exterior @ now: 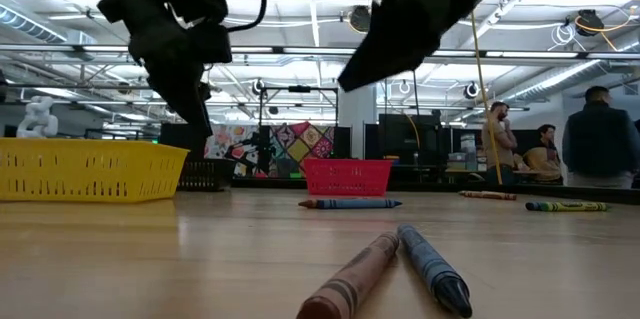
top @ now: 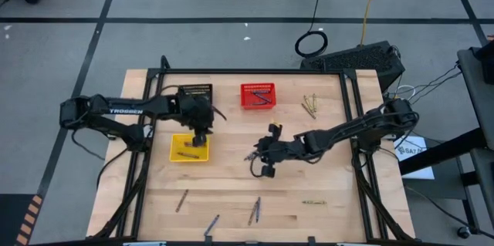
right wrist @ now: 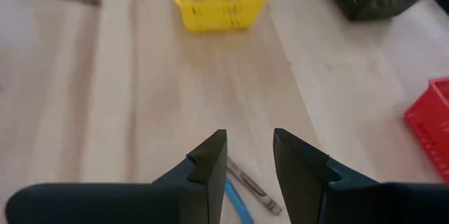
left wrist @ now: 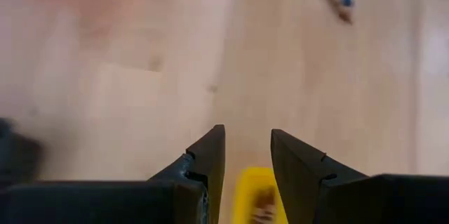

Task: Sort crayons
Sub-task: Put the blue crayon into the red basket

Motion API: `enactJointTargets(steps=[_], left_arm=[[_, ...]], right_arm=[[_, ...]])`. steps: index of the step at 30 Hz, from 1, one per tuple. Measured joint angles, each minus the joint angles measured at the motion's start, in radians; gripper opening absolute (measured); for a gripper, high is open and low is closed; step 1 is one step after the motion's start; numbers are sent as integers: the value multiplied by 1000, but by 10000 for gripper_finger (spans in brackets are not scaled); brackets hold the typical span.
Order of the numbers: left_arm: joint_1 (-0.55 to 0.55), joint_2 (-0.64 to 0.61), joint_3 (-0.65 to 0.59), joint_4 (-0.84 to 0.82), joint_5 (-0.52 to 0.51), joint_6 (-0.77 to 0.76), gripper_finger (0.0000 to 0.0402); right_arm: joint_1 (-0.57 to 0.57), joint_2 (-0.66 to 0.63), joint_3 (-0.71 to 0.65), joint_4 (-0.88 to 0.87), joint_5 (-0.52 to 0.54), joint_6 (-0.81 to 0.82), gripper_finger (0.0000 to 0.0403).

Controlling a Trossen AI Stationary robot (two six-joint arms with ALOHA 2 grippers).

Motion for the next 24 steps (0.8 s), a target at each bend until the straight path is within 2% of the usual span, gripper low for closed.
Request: enactJointTargets(steps=[2,6,8,16,21,24], left_arm=[[-38,-1,0,-15,15,-1,114],[-115,-4,0,-41,22,-32,114],[-151,-7,0,-49,21,-65,114],[-266,-8,0,-45,21,-79,114],[-293,-8,0,-45,21,-79,114],[-295,-8,0,-45,17,-79,114]], right_arm=[[-18,21,0,-3,-33,-26,105],[-47,67,0,-17,-173,-71,105],[-56,87,0,-29,-202,-77,105],[-93,164,0,-75,-207,-86,105],[-96,193,0,-79,-211,-83,105],[-96,194,0,-83,-253,-69,105]])
